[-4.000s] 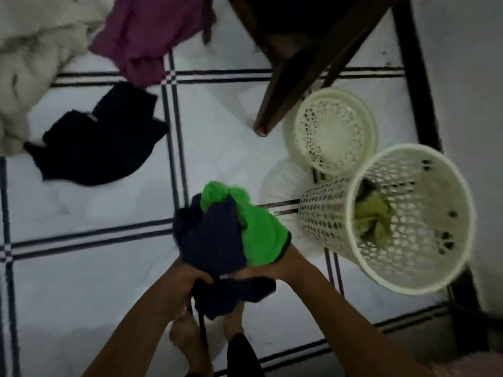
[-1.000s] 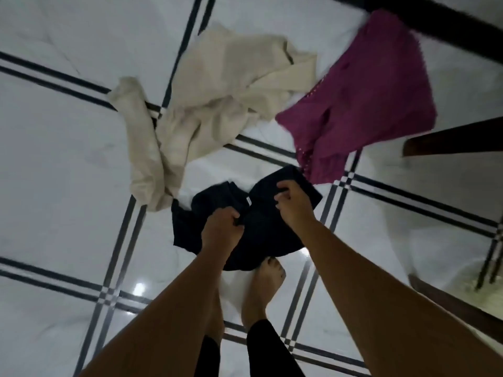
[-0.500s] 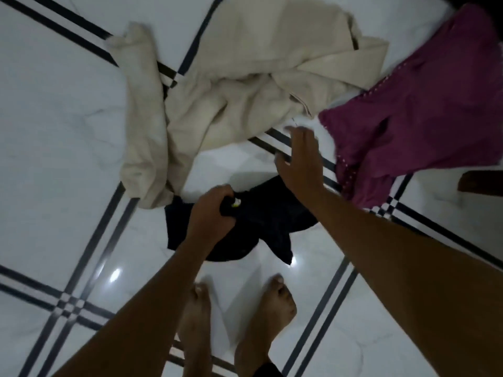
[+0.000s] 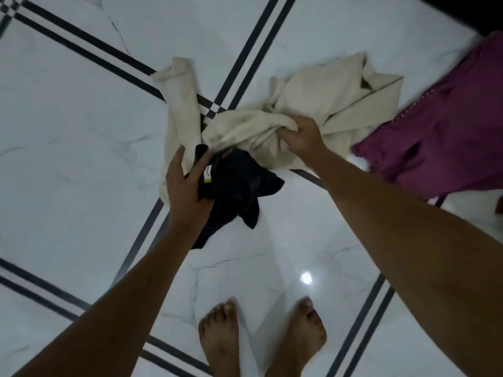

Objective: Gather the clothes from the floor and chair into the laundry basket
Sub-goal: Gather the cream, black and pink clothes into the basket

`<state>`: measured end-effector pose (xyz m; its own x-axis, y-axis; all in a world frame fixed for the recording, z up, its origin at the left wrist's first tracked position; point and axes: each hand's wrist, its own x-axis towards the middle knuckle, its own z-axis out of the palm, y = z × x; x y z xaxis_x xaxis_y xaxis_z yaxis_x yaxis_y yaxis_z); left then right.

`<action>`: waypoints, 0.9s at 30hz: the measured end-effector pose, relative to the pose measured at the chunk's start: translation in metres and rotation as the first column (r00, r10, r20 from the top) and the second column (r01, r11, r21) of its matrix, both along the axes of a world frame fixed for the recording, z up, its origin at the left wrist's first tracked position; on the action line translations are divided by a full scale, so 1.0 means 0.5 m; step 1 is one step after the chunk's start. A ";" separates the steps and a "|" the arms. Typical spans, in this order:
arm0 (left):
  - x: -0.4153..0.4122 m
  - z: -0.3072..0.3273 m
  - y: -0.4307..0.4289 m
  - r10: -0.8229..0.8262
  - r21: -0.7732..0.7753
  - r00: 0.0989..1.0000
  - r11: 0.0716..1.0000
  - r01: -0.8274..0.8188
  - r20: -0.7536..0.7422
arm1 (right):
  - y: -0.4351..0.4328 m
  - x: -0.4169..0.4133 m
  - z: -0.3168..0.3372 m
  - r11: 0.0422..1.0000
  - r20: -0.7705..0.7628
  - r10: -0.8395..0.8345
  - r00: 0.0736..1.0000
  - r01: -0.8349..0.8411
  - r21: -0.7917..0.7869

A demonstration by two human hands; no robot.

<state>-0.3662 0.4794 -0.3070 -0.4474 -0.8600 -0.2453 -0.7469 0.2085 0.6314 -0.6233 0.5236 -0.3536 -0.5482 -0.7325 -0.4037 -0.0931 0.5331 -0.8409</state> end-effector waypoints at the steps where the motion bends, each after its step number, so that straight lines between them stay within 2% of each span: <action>1: -0.007 -0.001 -0.004 -0.035 -0.034 0.999 0.999 0.035 -0.014 | 0.018 0.022 0.036 0.987 0.294 -0.142 0.945 0.158 -0.034; 2: -0.027 0.003 0.001 -0.082 -0.065 0.996 0.995 0.079 -0.035 | 0.041 0.041 0.080 0.960 0.524 -0.235 0.819 0.278 -0.004; 3: -0.050 0.006 0.006 -0.140 -0.068 0.987 0.989 0.135 -0.076 | 0.065 0.060 0.121 0.947 0.684 -0.260 0.682 0.319 0.043; 4: -0.068 0.022 0.011 -0.186 -0.005 0.975 0.982 0.187 -0.124 | 0.088 0.082 0.158 0.943 0.787 -0.249 0.565 0.327 0.064; 5: -0.100 0.046 0.024 -0.193 0.128 0.960 0.967 0.221 -0.201 | 0.120 0.082 0.193 0.934 0.847 -0.236 0.477 0.350 0.064; 7: -0.144 0.089 0.045 -0.230 0.254 0.942 0.923 0.290 -0.243 | 0.186 0.056 0.215 0.901 0.865 -0.265 0.426 0.429 0.065; 9: -0.173 0.109 0.076 -0.264 0.163 0.949 0.943 0.292 -0.173 | 0.237 -0.004 0.192 0.857 0.853 -0.325 0.408 0.508 0.083; 10: -0.190 0.104 0.092 -0.250 0.179 0.957 0.945 0.274 -0.147 | 0.261 -0.042 0.169 0.828 0.819 -0.392 0.420 0.548 0.115; 11: -0.207 0.100 0.110 -0.235 0.235 0.962 0.936 0.263 -0.137 | 0.282 -0.076 0.147 0.785 0.702 -0.521 0.486 0.596 0.170; 12: -0.222 0.092 0.129 -0.230 0.300 0.965 0.918 0.257 -0.124 | 0.309 -0.106 0.121 0.738 0.444 -0.660 0.607 0.635 0.229; 13: -0.236 0.081 0.148 -0.231 0.351 0.966 0.901 0.256 -0.113 | 0.343 -0.133 0.097 0.731 0.119 -0.667 0.735 0.615 0.297; 14: -0.249 0.073 0.167 -0.228 0.382 0.969 0.890 0.248 -0.097 | 0.374 -0.156 0.072 0.722 -0.156 -0.534 0.831 0.544 0.428; 15: -0.261 0.067 0.190 -0.219 0.410 0.971 0.880 0.239 -0.095 | 0.410 -0.182 0.039 0.693 -0.320 -0.335 0.886 0.462 0.554; 16: -0.267 0.063 0.208 -0.206 0.431 0.972 0.871 0.235 -0.113 | 0.435 -0.200 0.013 0.665 -0.337 -0.204 0.919 0.383 0.641; 17: -0.271 0.063 0.221 -0.201 0.447 0.968 0.860 0.246 -0.147 | 0.456 -0.205 -0.002 0.658 -0.293 -0.085 0.952 0.274 0.701; 18: -0.271 0.064 0.232 -0.197 0.470 0.963 0.843 0.261 -0.181 | 0.455 -0.191 0.003 0.662 -0.212 -0.200 0.957 0.291 0.691; 19: -0.269 0.068 0.241 -0.182 0.501 0.960 0.823 0.268 -0.215 | 0.447 -0.178 0.016 0.670 -0.198 -0.158 0.967 0.253 0.698; 20: -0.265 0.073 0.250 -0.162 0.541 0.958 0.797 0.268 -0.235 | 0.436 -0.162 0.038 0.701 -0.126 -0.307 0.943 0.313 0.641; 21: -0.260 0.083 0.257 -0.139 0.586 0.961 0.769 0.258 -0.241 | 0.438 -0.146 0.046 0.703 -0.001 -0.522 0.853 0.431 0.565; 22: -0.254 0.099 0.262 -0.117 0.630 0.969 0.741 0.232 -0.219 | 0.430 -0.135 0.069 0.670 0.159 -0.690 0.706 0.540 0.509; 23: -0.252 0.119 0.268 -0.093 0.666 0.976 0.718 0.203 -0.198 | 0.425 -0.127 0.099 0.643 0.280 -0.760 0.587 0.614 0.458; 24: -0.255 0.154 0.274 -0.080 0.683 0.982 0.709 0.176 -0.171 | 0.433 -0.122 0.155 0.583 0.413 -0.806 0.424 0.693 0.424; 25: -0.251 0.176 0.270 -0.055 0.688 0.987 0.712 0.144 -0.150 | 0.438 -0.113 0.193 0.543 0.551 -0.779 0.300 0.763 0.351; 27: -0.266 0.256 0.264 -0.048 0.696 0.987 0.704 0.143 -0.154 | 0.472 -0.088 0.315 0.545 0.768 -0.600 0.224 0.817 0.189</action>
